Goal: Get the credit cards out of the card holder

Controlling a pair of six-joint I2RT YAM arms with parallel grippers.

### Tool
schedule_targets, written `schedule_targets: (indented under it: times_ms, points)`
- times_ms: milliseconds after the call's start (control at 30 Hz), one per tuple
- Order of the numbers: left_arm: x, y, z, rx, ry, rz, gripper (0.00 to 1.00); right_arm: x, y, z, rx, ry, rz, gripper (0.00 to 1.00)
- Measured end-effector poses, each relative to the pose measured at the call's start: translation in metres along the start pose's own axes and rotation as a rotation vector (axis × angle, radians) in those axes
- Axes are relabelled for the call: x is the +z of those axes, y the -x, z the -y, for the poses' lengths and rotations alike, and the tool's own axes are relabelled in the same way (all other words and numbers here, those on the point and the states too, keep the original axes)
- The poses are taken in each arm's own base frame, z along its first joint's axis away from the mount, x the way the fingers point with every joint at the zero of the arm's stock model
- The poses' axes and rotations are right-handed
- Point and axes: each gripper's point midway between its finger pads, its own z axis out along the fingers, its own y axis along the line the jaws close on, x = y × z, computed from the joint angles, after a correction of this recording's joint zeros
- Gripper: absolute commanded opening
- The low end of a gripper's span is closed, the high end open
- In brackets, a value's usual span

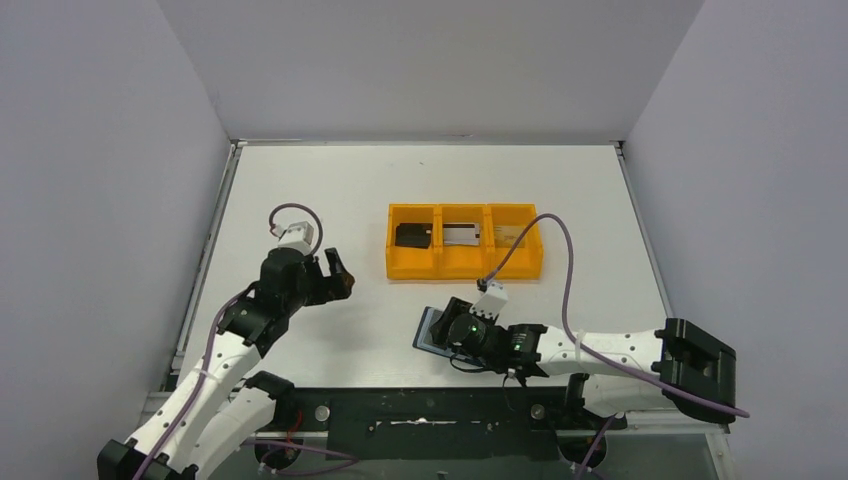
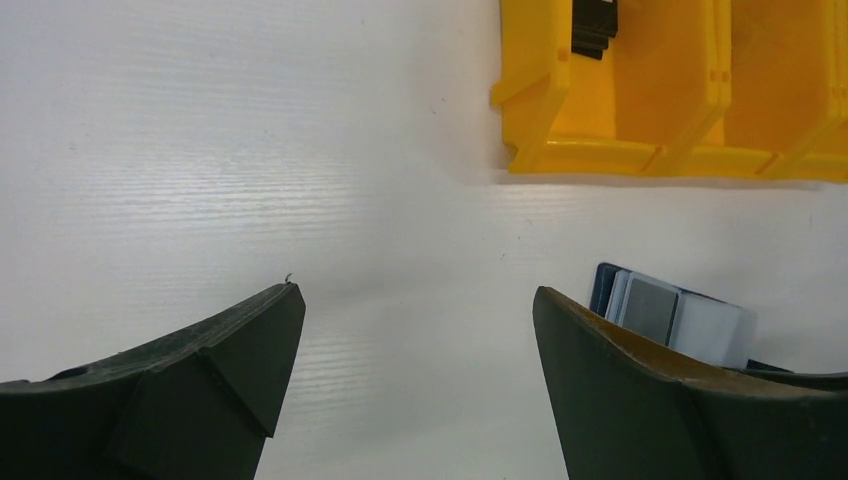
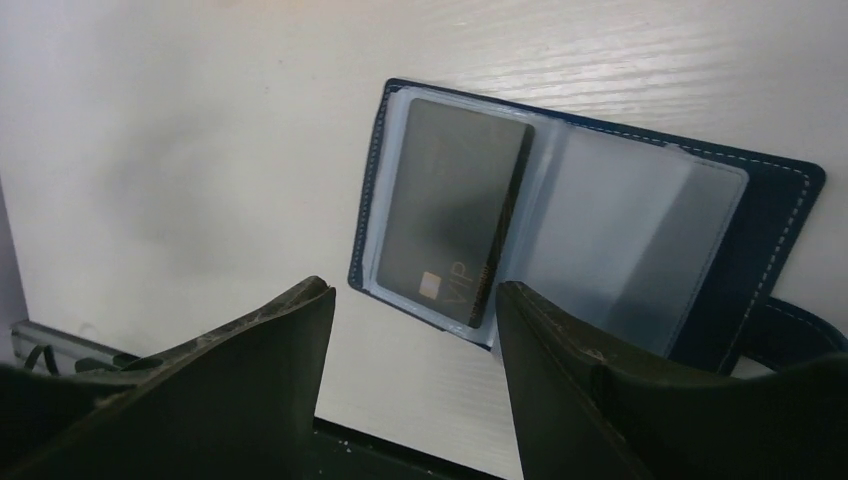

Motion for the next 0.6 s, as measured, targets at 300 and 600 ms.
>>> schedule_targets:
  times_ms: [300, 600]
  points:
    - [0.019, -0.038, 0.020, -0.008, -0.101, -0.209, 0.76, 0.012, -0.007, 0.031, 0.065, -0.143, 0.021, 0.45]
    - [0.018, -0.072, 0.072, 0.065, -0.258, -0.344, 0.72, 0.016, -0.004, 0.042, 0.083, -0.160, 0.032, 0.38]
